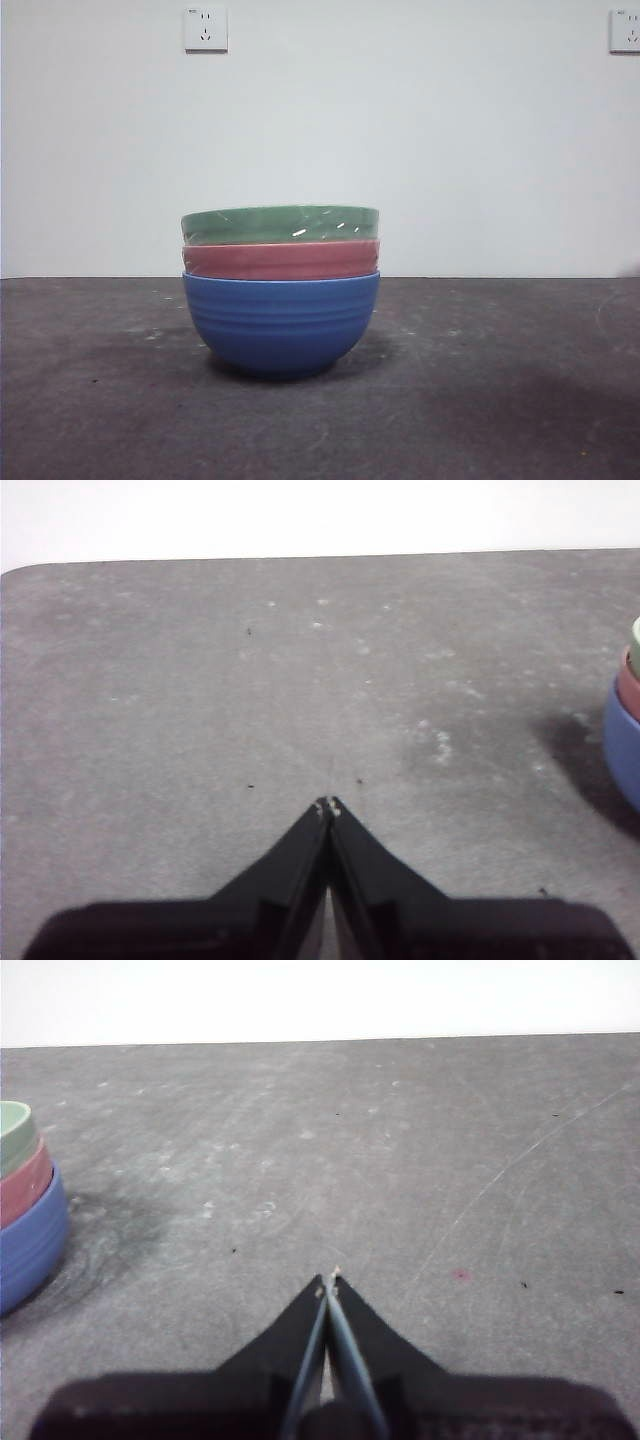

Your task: Pick up the green bowl on the top,put the green bowl on the left,pick up the red bowl in the middle,put the red bowl on the right

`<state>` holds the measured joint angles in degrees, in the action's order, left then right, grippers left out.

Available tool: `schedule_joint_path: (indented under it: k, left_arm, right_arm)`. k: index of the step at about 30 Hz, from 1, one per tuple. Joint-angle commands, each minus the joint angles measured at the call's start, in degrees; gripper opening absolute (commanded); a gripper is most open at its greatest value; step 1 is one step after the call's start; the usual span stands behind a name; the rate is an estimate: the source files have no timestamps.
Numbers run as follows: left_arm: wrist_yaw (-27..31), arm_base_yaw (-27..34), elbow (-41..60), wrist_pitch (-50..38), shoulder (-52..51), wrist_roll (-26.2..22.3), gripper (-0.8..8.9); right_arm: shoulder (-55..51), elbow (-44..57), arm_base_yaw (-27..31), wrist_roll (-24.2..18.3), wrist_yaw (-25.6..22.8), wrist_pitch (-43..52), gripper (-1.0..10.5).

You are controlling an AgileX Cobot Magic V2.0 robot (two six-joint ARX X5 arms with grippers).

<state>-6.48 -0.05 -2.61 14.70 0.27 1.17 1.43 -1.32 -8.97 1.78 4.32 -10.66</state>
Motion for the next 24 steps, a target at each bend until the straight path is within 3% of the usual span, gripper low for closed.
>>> schedule_joint_path:
  k: [1,6,10,12,24]
  left_arm:
    - [-2.9,0.1,0.9,-0.1,-0.1,8.2,-0.04]
    - [-8.2,0.1,0.9,-0.2,-0.1,19.1,-0.04]
    - [-9.8,0.1,0.9,-0.2,-0.1,22.4,-0.04]
    - [-10.6,0.1,0.8,-0.2,-0.1,22.9,-0.04]
    - [-11.7,0.1,-5.9,2.1,4.3,23.5,-0.08]
  right_arm:
    - [0.1,0.5,0.0,4.2,0.1,-0.4,0.0]
    - [0.1,0.5,0.0,16.9,0.0,-0.4,0.0]
    - [0.1,0.5,0.0,24.2,0.0,-0.4,0.0]
    - [0.1,0.4,0.0,25.9,0.1,-0.3,0.0]
    - [4.1,-7.8,0.0,26.3,0.2,-0.6,-0.1]
